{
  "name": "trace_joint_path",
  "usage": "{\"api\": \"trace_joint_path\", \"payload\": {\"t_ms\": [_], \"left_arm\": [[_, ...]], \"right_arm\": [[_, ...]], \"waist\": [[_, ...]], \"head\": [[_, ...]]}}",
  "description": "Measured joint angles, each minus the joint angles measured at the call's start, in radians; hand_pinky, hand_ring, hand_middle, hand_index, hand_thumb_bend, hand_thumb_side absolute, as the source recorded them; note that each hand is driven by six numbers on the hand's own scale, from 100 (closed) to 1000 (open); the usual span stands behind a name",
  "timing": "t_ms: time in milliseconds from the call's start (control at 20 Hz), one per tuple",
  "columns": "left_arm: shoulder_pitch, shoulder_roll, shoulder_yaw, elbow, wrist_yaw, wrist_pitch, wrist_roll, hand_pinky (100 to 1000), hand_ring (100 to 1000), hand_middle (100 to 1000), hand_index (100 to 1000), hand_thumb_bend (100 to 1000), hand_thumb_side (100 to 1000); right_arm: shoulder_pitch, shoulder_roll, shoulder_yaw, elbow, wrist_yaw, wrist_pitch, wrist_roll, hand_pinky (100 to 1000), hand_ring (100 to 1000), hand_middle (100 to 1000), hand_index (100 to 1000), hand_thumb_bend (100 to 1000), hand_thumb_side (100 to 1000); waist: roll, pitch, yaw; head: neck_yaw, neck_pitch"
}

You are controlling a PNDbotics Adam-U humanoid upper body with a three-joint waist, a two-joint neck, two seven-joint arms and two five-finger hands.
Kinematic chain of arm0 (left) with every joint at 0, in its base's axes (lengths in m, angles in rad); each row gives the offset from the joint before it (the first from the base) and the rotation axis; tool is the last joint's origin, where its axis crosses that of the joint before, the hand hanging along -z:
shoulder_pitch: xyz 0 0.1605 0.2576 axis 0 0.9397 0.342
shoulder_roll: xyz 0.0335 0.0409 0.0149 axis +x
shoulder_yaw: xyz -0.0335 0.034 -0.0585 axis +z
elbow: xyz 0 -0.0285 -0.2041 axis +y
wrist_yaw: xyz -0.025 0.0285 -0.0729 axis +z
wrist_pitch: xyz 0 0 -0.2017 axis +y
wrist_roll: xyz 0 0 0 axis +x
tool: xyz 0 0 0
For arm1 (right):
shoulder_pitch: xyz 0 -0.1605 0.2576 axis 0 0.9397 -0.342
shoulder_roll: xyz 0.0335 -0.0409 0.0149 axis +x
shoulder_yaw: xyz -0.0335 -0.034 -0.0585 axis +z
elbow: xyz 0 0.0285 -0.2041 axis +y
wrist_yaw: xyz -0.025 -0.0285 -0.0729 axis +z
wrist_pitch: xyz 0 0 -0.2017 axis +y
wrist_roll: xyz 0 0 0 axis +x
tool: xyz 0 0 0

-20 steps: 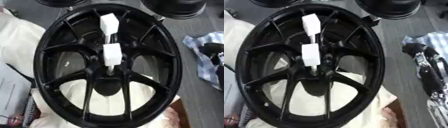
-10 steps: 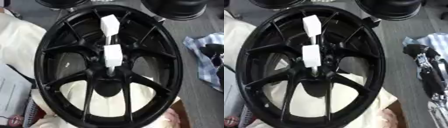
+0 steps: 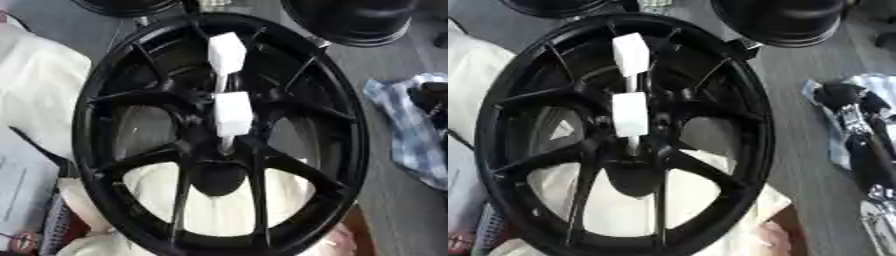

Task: Pull the pin out of the wheel hub.

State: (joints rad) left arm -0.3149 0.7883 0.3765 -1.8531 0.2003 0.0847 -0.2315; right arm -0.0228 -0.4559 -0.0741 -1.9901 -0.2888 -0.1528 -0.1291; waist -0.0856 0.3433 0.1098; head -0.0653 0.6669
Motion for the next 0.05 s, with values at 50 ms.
{"api": "trace_joint_path", "payload": {"t_ms": [50], "left_arm": [[0.004,-0.023,0.000,-0.023,0.014,-0.007,0.015,703,703,682,834,100,716]], "right_arm": [[-0.004,-0.001,0.000,0.000,-0.004,-0.004,0.001,937,826,596,715,100,595]], "waist": [[-0.002,0.001,-0.004]], "head": [[0.006,-0.002]]}}
